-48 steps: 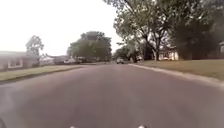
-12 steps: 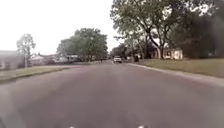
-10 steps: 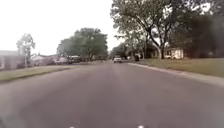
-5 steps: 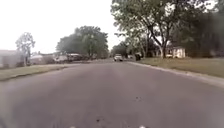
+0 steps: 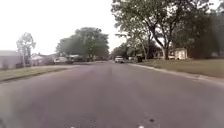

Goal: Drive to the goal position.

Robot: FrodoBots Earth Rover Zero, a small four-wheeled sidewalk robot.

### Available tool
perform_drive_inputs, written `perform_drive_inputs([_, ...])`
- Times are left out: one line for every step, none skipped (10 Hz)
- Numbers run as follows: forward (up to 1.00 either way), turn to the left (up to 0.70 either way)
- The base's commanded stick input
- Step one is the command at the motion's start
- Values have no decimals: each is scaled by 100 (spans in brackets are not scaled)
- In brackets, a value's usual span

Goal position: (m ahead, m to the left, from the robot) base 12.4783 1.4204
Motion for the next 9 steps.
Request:
perform_drive_inputs([100, -29])
perform_drive_inputs([100, -20])
perform_drive_inputs([100, -11])
perform_drive_inputs([100, -2])
perform_drive_inputs([100, 0])
perform_drive_inputs([100, 0])
perform_drive_inputs([100, 0])
perform_drive_inputs([100, 0])
perform_drive_inputs([100, 0])
